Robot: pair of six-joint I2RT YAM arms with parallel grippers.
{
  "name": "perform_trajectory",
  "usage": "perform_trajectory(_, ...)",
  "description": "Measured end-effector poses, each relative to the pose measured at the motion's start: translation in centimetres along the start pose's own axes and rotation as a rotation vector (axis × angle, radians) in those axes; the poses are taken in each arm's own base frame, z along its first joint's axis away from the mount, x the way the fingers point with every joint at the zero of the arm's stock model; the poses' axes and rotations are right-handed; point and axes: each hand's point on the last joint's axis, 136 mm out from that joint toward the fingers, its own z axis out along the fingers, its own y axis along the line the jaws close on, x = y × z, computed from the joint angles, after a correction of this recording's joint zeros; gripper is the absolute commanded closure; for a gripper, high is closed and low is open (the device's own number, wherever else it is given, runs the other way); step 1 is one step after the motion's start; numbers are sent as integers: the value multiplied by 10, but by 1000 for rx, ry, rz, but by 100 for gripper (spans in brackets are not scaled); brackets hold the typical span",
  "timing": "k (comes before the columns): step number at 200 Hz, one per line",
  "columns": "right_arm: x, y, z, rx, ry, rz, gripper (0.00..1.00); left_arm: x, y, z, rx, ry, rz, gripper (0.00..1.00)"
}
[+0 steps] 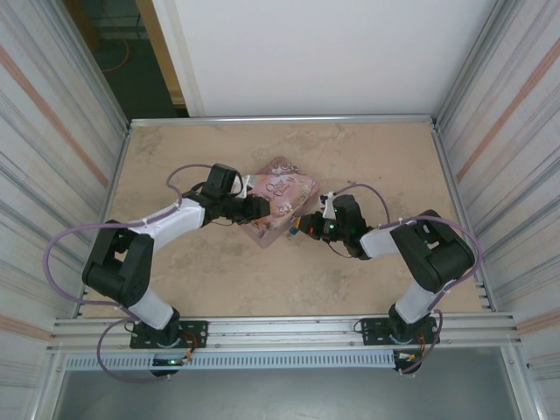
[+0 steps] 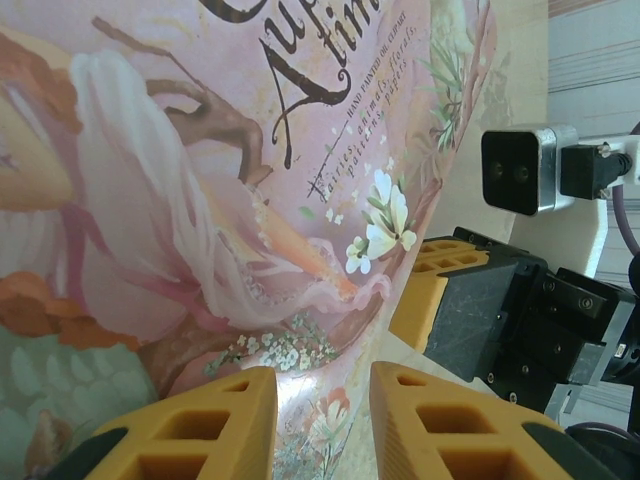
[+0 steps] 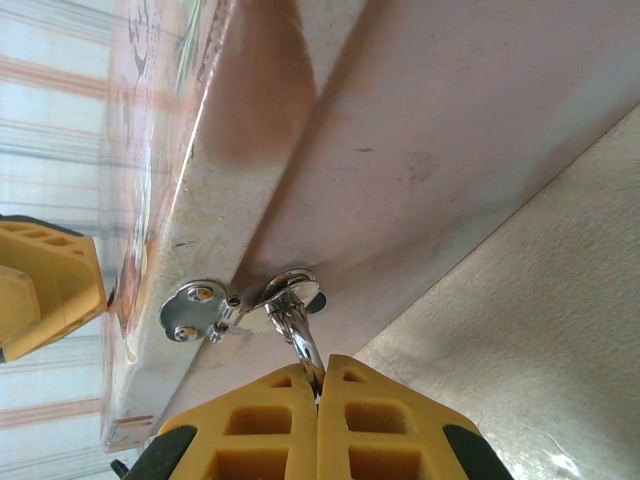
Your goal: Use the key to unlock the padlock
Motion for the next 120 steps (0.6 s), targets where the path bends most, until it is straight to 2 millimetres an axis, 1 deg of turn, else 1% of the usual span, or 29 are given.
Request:
perform_trajectory(27, -3, 2, 0, -10, -9, 7, 100, 3, 0, -1, 3, 1, 0, 69)
perform_trajectory(53, -10, 3, 1, -17, -24, 21, 100, 5, 1, -2, 7, -4, 4, 69)
perform_trajectory(120, -12, 3, 2, -20, -28, 22, 100, 6, 1, -4, 15, -15, 9, 69)
